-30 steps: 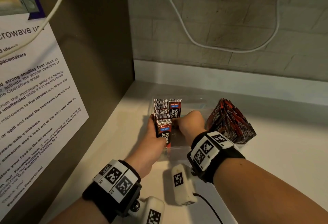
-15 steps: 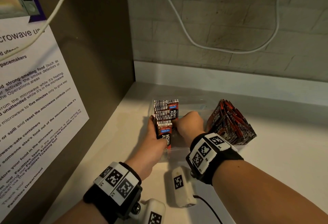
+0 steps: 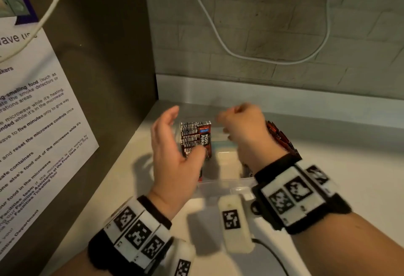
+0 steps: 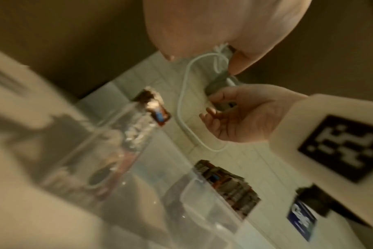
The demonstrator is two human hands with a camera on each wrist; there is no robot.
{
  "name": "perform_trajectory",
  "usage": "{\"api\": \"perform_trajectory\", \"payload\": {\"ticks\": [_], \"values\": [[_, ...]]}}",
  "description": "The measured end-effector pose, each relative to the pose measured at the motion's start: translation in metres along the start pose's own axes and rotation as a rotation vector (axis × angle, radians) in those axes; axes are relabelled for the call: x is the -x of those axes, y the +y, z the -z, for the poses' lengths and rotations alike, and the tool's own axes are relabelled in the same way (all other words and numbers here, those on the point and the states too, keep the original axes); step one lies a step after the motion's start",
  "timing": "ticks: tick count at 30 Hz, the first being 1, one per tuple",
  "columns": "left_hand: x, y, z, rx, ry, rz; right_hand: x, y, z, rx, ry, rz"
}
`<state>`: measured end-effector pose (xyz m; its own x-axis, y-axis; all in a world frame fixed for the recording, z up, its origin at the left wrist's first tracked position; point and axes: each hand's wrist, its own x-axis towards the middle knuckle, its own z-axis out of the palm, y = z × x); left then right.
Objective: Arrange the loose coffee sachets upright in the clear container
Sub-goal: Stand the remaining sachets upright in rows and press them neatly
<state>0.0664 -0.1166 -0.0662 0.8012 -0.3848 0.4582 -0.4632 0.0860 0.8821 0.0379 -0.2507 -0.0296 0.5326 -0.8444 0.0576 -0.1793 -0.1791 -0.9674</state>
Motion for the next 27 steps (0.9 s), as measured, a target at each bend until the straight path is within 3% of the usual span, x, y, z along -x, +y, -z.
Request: {"api": "perform_trajectory", "payload": {"ticks": [1,3,5,7,9,12,15,21,27], "values": [[0.001,0.006,-0.005,-0.004,-0.042,-0.087,0.0,-0.009,0.012,-0.019,0.035,0.062],[0.003,0.015,-0.02,0.005,-0.239,-0.082,-0.001,-0.021,0.04,-0.019,0.088,0.164],[0.002,0.02,-0.042,-0.093,-0.522,0.048,-0.005,-0.02,0.067,0.035,0.095,0.197],[-0.002,0.018,-0.065,-0.293,-0.78,0.214,-0.007,-0.01,0.09,0.133,0.03,0.139],[-0.009,0.012,-0.083,-0.395,-0.923,0.347,-0.008,0.002,0.105,0.202,-0.089,0.072],[-0.02,0.002,-0.103,-0.41,-0.997,0.415,-0.01,0.02,0.114,0.26,-0.247,0.039],[-0.023,-0.002,-0.113,-0.43,-1.022,0.392,-0.015,0.038,0.111,0.352,-0.328,0.069],[-0.027,-0.017,-0.122,-0.385,-0.996,0.417,-0.023,0.055,0.106,0.488,-0.369,0.091],[-0.028,-0.023,-0.124,-0.295,-0.986,0.588,-0.031,0.063,0.108,0.584,-0.376,0.153]]}}
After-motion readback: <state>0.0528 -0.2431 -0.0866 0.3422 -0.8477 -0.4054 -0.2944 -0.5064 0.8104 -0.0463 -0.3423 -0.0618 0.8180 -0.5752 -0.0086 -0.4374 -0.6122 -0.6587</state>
